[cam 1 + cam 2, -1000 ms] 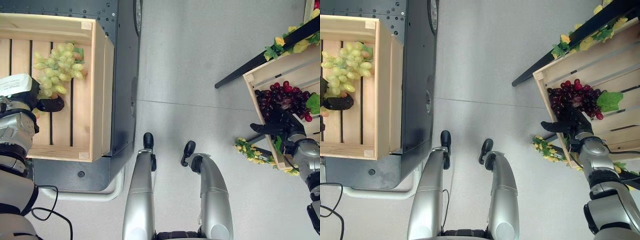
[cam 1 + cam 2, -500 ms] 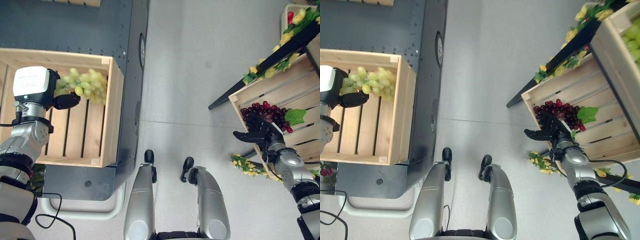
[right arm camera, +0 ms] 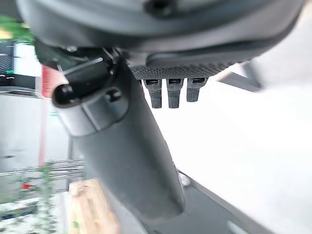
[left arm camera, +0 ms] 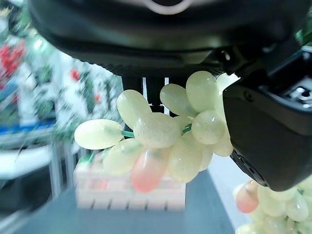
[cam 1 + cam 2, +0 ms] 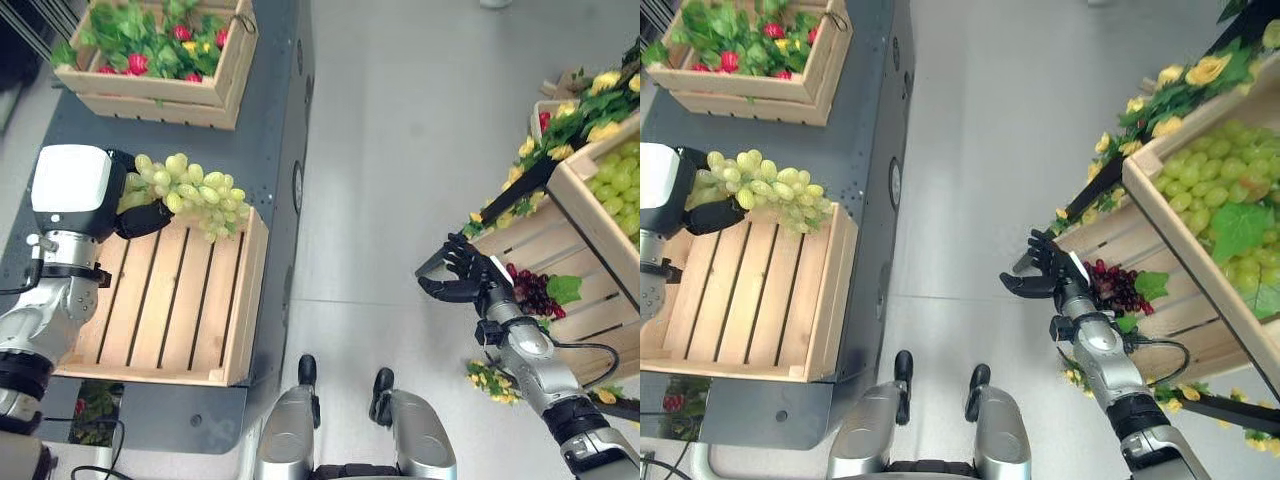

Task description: Pick up the fruits from the basket on one side to the basket on the other side

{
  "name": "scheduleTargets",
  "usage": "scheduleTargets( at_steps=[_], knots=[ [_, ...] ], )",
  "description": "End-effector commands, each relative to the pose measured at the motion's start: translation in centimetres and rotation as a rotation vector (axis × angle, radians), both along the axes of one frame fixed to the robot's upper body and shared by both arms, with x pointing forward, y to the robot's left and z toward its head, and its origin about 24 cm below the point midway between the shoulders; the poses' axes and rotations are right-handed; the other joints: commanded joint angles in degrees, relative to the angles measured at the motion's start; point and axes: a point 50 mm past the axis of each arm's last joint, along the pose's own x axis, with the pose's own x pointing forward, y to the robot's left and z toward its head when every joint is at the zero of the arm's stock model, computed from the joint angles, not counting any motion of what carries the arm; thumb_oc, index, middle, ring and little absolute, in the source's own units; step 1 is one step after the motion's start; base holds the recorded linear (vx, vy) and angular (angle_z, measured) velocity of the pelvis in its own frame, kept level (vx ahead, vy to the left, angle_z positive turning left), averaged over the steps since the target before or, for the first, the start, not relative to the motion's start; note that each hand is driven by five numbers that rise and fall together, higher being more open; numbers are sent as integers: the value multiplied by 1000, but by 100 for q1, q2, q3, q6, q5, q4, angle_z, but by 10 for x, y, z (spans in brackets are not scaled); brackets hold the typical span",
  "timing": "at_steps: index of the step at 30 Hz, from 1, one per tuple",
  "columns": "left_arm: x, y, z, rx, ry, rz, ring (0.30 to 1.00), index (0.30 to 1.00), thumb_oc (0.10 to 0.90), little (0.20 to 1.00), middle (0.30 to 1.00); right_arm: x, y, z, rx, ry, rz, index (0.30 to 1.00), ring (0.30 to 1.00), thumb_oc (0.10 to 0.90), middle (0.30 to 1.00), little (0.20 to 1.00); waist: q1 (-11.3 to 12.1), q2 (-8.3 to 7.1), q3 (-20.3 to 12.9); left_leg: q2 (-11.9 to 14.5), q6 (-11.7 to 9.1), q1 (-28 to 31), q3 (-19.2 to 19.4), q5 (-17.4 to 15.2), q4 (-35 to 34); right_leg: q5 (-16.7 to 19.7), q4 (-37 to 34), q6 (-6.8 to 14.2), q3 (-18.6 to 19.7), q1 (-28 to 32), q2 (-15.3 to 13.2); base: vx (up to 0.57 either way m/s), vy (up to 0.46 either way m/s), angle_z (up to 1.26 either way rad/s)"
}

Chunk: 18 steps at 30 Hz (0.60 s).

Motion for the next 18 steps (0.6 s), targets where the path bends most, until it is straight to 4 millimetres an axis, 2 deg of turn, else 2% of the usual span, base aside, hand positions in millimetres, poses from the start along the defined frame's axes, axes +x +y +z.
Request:
scheduleTargets(
  at_steps=[1, 8, 9, 11, 12, 14, 18],
  knots=[
    [-10, 3, 41, 23, -251, -29, 300, 300, 400, 300, 300, 2, -5, 25, -74, -121, -1, 900, 900, 800, 900, 900, -125, 371, -1549, -563, 88, 501, -61, -530, -250, 317, -804, -251, 224, 482, 251, 52, -66, -2],
    [4, -16, 71, -20, -345, -123, 300, 300, 400, 300, 300, 20, 30, 65, -88, -248, 220, 900, 900, 800, 900, 900, -145, 364, -1936, -519, 31, 818, -150, -294, -900, 623, -1445, -184, 283, 792, 345, 7, -71, 0],
    [9, -22, 80, -18, -372, -152, 300, 300, 400, 300, 300, 24, 39, 76, -52, -275, 283, 900, 900, 800, 900, 900, -143, 346, -2016, -510, 20, 862, -158, -239, -1029, 669, -1545, -173, 266, 834, 363, -13, -95, -4],
    [13, -28, 86, -11, -386, -174, 300, 300, 400, 300, 300, 29, 46, 87, -33, -298, 316, 900, 900, 800, 900, 900, -144, 333, -2078, -502, 7, 903, -167, -196, -1139, 710, -1639, -168, 262, 874, 386, -2, -88, -3],
    [19, -37, 93, 1, -409, -210, 300, 300, 400, 300, 300, 35, 53, 100, -2, -327, 355, 900, 900, 800, 900, 900, -142, 310, -2155, -499, -7, 937, -187, -149, -1246, 771, -1754, -158, 268, 911, 410, 2, -86, -3],
    [26, -47, 103, 19, -428, -244, 300, 300, 400, 300, 300, 43, 63, 114, 18, -346, 382, 900, 900, 800, 900, 900, -151, 295, -2217, -495, -19, 961, -187, -133, -1295, 828, -1856, -150, 296, 947, 428, 2, -85, -4],
    [37, -64, 121, 53, -452, -286, 300, 300, 400, 300, 300, 54, 79, 133, 105, -340, 444, 900, 900, 800, 900, 900, -160, 284, -2309, -488, -21, 973, -110, -164, -1294, 915, -2026, -153, 355, 984, 444, -3, -50, -7]
  ],
)
